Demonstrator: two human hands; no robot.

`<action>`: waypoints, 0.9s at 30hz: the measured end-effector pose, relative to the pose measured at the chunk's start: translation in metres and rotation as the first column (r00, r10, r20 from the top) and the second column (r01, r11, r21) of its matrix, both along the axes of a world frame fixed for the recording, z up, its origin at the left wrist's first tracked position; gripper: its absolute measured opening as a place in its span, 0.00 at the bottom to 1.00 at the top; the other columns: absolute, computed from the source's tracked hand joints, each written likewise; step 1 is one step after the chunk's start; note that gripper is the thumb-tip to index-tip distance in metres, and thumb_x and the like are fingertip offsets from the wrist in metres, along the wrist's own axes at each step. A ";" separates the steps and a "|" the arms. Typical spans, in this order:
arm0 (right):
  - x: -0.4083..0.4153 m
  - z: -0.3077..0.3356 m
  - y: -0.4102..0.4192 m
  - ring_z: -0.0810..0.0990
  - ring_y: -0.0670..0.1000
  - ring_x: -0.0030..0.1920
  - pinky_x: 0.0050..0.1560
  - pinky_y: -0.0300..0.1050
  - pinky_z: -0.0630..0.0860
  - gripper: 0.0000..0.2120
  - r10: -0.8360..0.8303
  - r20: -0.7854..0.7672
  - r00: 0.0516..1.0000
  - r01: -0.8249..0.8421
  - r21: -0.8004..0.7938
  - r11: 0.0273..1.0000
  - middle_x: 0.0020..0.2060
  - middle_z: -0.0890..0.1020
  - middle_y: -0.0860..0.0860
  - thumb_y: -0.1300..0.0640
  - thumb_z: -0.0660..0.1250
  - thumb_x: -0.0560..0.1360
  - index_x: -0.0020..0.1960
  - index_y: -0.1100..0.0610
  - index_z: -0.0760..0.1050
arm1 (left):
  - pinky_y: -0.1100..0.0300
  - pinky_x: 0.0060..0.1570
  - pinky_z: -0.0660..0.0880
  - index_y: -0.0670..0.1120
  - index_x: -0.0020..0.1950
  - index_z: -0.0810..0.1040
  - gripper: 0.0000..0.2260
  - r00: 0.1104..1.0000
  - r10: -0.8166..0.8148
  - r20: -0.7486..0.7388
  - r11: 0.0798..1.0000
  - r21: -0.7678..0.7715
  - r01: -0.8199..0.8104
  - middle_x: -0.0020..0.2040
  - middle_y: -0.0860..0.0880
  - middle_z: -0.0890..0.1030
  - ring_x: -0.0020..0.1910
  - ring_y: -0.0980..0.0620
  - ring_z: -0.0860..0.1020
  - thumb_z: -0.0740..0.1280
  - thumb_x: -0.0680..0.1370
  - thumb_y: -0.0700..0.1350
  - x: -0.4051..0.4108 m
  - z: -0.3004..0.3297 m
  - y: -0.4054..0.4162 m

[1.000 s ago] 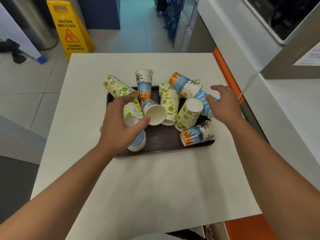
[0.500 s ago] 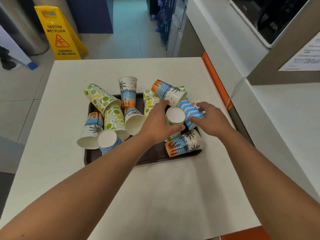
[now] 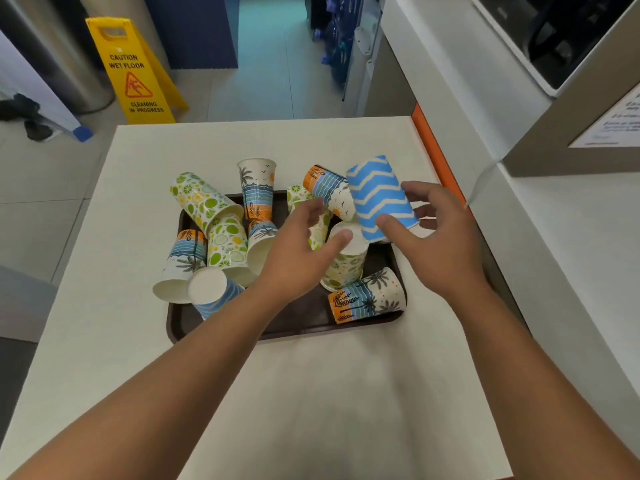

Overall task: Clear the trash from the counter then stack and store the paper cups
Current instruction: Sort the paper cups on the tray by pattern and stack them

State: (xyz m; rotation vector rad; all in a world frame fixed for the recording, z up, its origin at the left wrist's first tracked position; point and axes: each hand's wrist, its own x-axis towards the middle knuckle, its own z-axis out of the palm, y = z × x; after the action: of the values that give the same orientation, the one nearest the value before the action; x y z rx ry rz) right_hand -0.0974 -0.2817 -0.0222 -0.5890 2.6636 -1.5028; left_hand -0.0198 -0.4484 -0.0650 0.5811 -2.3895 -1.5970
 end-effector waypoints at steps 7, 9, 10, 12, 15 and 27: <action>0.050 -0.009 -0.064 0.78 0.40 0.54 0.54 0.36 0.76 0.21 0.224 0.066 0.972 -0.214 -0.141 0.967 0.56 0.78 0.42 0.51 0.75 0.69 0.60 0.46 0.74 | 0.57 0.56 0.78 0.48 0.65 0.73 0.15 0.943 0.300 -0.143 0.870 0.447 -0.209 0.55 0.51 0.81 0.55 0.56 0.81 0.62 0.81 0.53 0.043 0.043 -0.037; 0.065 -0.017 -0.081 0.78 0.42 0.54 0.54 0.39 0.76 0.22 0.292 0.077 0.953 -0.277 -0.161 0.947 0.56 0.79 0.42 0.52 0.76 0.69 0.61 0.47 0.74 | 0.61 0.50 0.78 0.50 0.64 0.72 0.21 0.943 0.303 -0.138 0.899 0.369 -0.235 0.52 0.54 0.81 0.52 0.59 0.82 0.70 0.74 0.56 0.059 0.046 -0.047; 0.072 -0.020 -0.089 0.78 0.42 0.54 0.55 0.39 0.76 0.23 0.320 0.082 0.944 -0.302 -0.179 0.936 0.56 0.79 0.42 0.53 0.76 0.69 0.61 0.48 0.73 | 0.61 0.49 0.79 0.51 0.64 0.71 0.26 0.944 0.306 -0.128 0.915 0.314 -0.254 0.52 0.54 0.82 0.51 0.58 0.82 0.74 0.70 0.57 0.067 0.045 -0.054; 0.085 -0.027 -0.101 0.77 0.41 0.56 0.56 0.36 0.75 0.27 0.387 0.117 0.915 -0.356 -0.220 0.908 0.58 0.78 0.43 0.54 0.77 0.68 0.64 0.49 0.72 | 0.56 0.51 0.80 0.51 0.64 0.72 0.29 0.937 0.332 -0.111 0.927 0.224 -0.302 0.54 0.53 0.82 0.52 0.55 0.82 0.77 0.67 0.54 0.084 0.043 -0.067; 0.100 -0.044 -0.111 0.71 0.40 0.66 0.63 0.34 0.69 0.42 0.503 0.186 0.844 -0.481 -0.153 0.863 0.67 0.72 0.42 0.49 0.80 0.64 0.72 0.48 0.63 | 0.57 0.51 0.80 0.50 0.63 0.72 0.25 0.897 0.407 -0.172 0.907 0.196 -0.373 0.53 0.55 0.82 0.52 0.57 0.81 0.78 0.70 0.48 0.106 0.045 -0.082; 0.135 -0.111 -0.137 0.76 0.48 0.58 0.59 0.53 0.76 0.31 0.418 0.255 0.872 -0.430 -0.012 0.903 0.59 0.74 0.47 0.56 0.75 0.66 0.66 0.46 0.68 | 0.50 0.62 0.75 0.48 0.65 0.71 0.27 0.913 0.272 -0.304 0.962 0.083 -0.259 0.60 0.54 0.78 0.61 0.54 0.77 0.77 0.69 0.44 0.148 0.010 -0.098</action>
State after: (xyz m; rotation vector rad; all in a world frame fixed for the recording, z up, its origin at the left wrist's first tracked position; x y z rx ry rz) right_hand 0.0379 -0.4189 -0.1331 -0.8492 2.1845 -1.2876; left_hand 0.1286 -0.5464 -0.0553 0.5813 -1.9593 -1.4949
